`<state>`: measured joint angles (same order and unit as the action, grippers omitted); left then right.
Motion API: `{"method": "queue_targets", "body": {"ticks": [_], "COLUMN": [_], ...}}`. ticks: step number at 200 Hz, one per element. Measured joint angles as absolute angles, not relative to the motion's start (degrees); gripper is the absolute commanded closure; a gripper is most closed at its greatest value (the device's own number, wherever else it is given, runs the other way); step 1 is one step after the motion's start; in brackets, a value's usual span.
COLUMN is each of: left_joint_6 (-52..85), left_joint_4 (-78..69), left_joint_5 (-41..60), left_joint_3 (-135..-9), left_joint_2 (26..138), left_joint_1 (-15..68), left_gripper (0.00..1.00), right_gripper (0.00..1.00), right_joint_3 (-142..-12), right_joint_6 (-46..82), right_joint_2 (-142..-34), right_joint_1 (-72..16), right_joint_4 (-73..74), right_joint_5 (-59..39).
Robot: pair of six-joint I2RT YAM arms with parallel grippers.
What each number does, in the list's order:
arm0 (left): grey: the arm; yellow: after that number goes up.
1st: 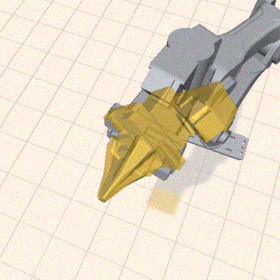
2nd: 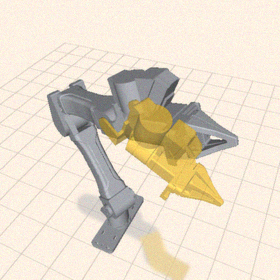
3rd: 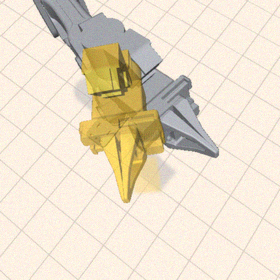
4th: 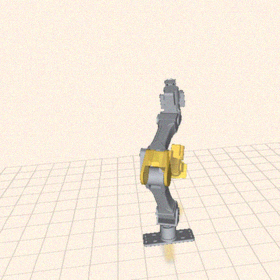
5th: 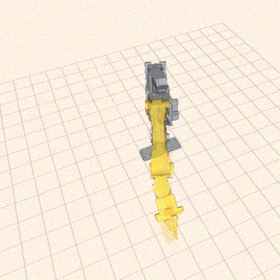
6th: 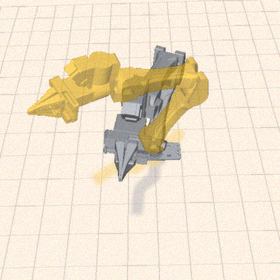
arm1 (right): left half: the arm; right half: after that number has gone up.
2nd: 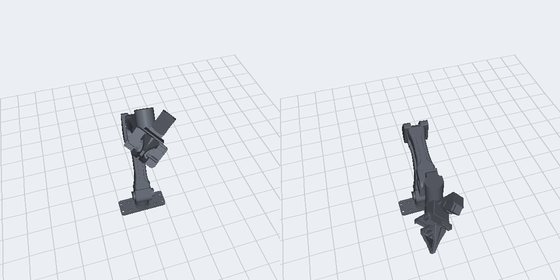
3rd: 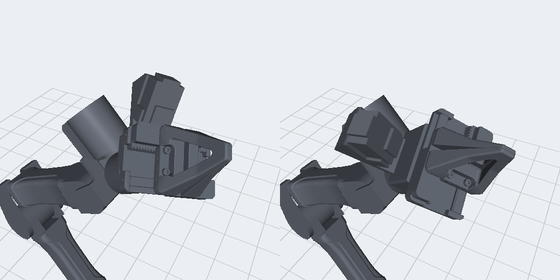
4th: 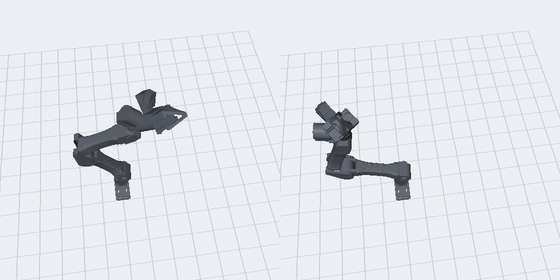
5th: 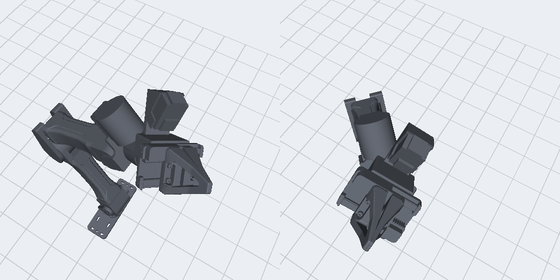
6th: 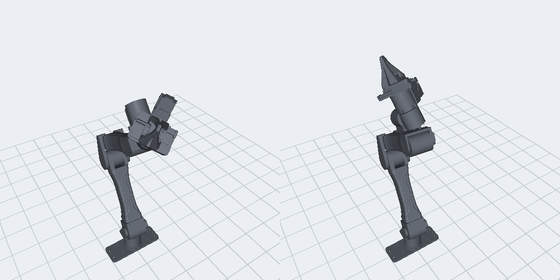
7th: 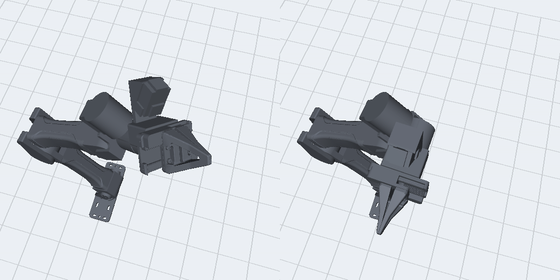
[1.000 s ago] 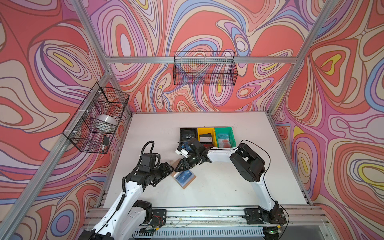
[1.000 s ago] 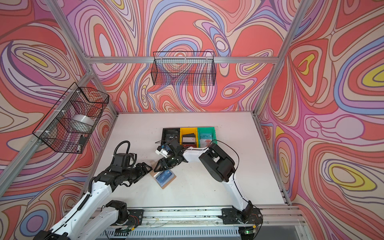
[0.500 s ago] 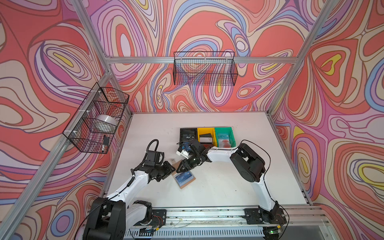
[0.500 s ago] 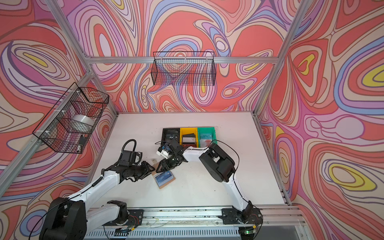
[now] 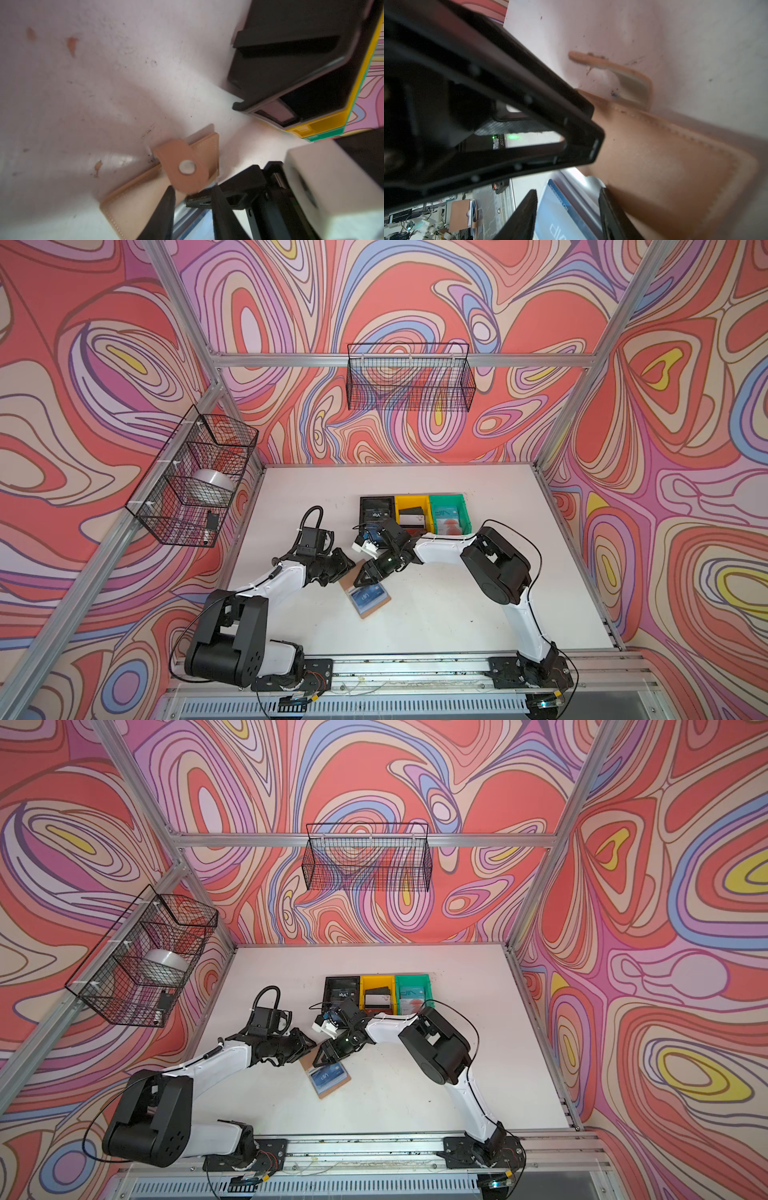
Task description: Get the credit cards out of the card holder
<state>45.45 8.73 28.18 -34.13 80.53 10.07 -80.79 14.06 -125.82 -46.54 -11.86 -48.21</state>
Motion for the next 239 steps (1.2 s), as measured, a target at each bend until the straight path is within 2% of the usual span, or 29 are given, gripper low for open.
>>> {"method": "queue_targets", "body": {"ticks": [96,154,239], "left_joint_6": [45.76,48.75,52.73], "left_joint_4": [7.51,4.95,-1.43], "left_joint_5": [27.57,26.20,25.02], "left_joint_3": [-34.33,-30.87,-25.32], "left_joint_2": [83.74,81.14,77.30], "left_joint_1": [10.09,10.04,10.02], "left_gripper": [0.69,0.71,0.72], "right_gripper": [0.50,0.50,0.51], "right_joint_3": [-77.06,-78.04,-72.05], "right_joint_6": [11.16,8.95,9.61], "right_joint_2": [-114.89,-118.06,-117.97], "right_joint_1": [-47.55,-54.02,-55.92], "right_joint_4": [-15.29,-17.37,-15.22], "right_joint_5": [-48.29,-53.08,-54.83]}}
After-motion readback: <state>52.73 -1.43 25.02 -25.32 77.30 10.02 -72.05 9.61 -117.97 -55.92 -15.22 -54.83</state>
